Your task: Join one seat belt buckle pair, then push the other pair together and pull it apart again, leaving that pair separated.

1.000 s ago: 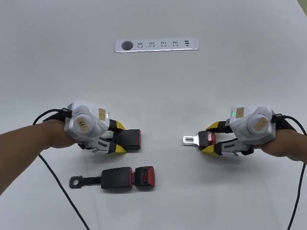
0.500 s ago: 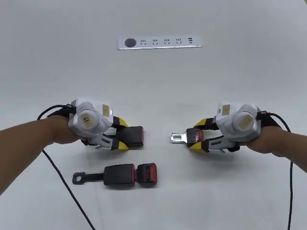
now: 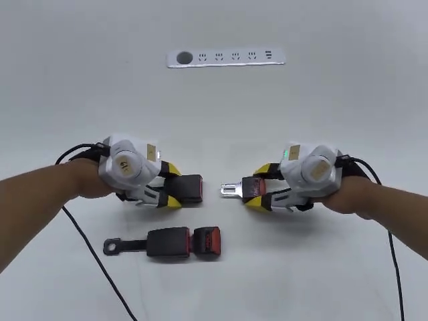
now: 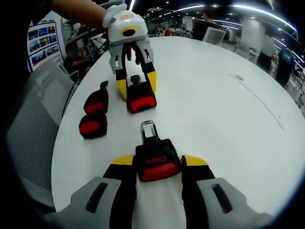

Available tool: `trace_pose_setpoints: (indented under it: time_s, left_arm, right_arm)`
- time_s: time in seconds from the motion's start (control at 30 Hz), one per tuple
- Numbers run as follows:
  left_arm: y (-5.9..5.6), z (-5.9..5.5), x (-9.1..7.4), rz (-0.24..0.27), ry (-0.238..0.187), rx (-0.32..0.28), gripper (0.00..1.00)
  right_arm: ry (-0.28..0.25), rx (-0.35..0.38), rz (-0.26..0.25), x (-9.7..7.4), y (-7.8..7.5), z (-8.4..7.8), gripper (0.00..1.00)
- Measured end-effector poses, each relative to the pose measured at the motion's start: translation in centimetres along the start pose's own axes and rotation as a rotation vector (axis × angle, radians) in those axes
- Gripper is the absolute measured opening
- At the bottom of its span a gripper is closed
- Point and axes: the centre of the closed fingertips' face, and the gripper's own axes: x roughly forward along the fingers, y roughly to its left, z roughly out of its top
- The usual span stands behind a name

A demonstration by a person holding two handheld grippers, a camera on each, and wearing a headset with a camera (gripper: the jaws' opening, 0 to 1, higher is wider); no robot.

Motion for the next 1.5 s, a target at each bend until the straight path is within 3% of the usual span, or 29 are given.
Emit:
trace_pose_setpoints:
  time_s: [0.63, 1.17, 1.27, 1.5]
  left_arm:
    - [-0.2, 0.5, 0.0, -0.012, 0.024, 0.027, 0.34]
    - [-0.2, 0.3, 0.1, -0.026, 0.024, 0.034, 0.33]
    - [-0.1, 0.3, 0.2, -0.026, 0.032, 0.036, 0.33]
    - [0.0, 0.1, 0.2, -0.021, 0.027, 0.013, 0.33]
  right_arm:
    - [-0.014, -0.03, 0.03, 4.1, 1.3, 2.6, 0.36]
    - [-0.025, -0.017, 0.025, 5.0, 1.6, 3.2, 0.35]
    - [-0.034, -0.011, 0.013, 5.6, 1.8, 4.0, 0.35]
    - [-0.026, -0.001, -0.002, 5.7, 1.9, 4.0, 0.35]
